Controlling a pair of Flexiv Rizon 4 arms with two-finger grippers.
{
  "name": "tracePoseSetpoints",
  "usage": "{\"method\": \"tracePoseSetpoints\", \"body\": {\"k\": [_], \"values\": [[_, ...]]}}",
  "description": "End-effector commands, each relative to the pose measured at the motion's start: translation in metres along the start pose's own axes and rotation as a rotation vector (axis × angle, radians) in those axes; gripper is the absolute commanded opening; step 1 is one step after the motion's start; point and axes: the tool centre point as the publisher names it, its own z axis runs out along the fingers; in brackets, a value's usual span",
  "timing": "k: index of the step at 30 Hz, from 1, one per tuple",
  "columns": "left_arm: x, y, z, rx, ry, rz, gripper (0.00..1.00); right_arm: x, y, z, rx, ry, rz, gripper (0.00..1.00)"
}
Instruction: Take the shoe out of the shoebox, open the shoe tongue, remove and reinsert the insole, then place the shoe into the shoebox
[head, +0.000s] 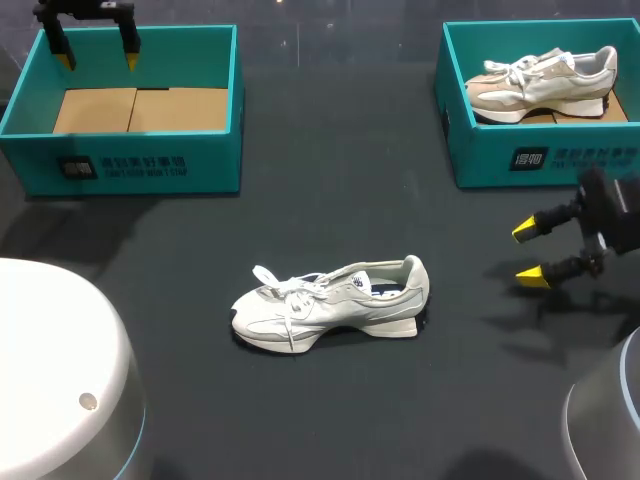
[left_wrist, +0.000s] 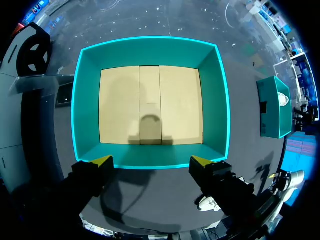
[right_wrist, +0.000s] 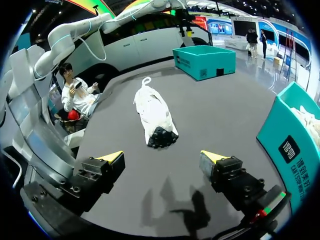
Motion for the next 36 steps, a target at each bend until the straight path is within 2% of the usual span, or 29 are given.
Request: {"method": "tracePoseSetpoints", "body": {"k": [1, 8, 12, 19, 26, 36], "values": [[0.0, 0.0, 0.0, 0.0, 0.0, 0.0, 1.0, -0.006, -0.029, 0.001, -0.137, 0.019, -0.009, 1.0], [0.0, 0.0, 0.0, 0.0, 0.0, 0.0, 1.0, -0.013, -0.045, 0.003, -0.219, -0.012, -0.075, 1.0], [0.0, 0.0, 0.0, 0.0, 0.0, 0.0, 1.0, -0.013, -0.049, 0.009, -0.237, -0.028, -0.102, 1.0], [0.0, 0.0, 0.0, 0.0, 0.0, 0.0, 1.0, -0.014, -0.049, 0.018, -0.225, -0.031, -0.114, 1.0], [0.0, 0.0, 0.0, 0.0, 0.0, 0.0, 1.0, -0.014, -0.053, 0.02, -0.25, -0.049, -0.133, 1.0], [0.0, 0.0, 0.0, 0.0, 0.0, 0.0, 1.0, -0.012, -0.044, 0.054, -0.242, -0.032, -0.149, 1.0]]}}
